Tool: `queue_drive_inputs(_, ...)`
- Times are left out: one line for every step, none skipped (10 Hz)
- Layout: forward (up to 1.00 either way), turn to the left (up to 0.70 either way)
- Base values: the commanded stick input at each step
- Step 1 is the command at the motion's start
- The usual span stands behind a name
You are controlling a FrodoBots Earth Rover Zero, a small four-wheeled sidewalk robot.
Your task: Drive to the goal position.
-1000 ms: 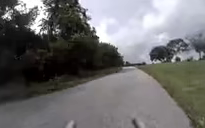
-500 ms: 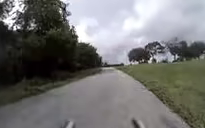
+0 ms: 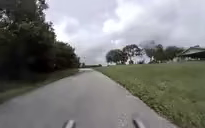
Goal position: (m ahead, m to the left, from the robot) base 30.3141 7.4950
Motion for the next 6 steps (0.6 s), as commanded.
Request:
queue_drive_inputs(0.7, 0.0)
queue_drive_inputs(0.7, 0.0)
queue_drive_inputs(0.7, 0.0)
queue_drive_inputs(0.7, 0.05)
queue_drive_inputs(0.7, 0.29)
queue_drive_inputs(0.7, 0.33)
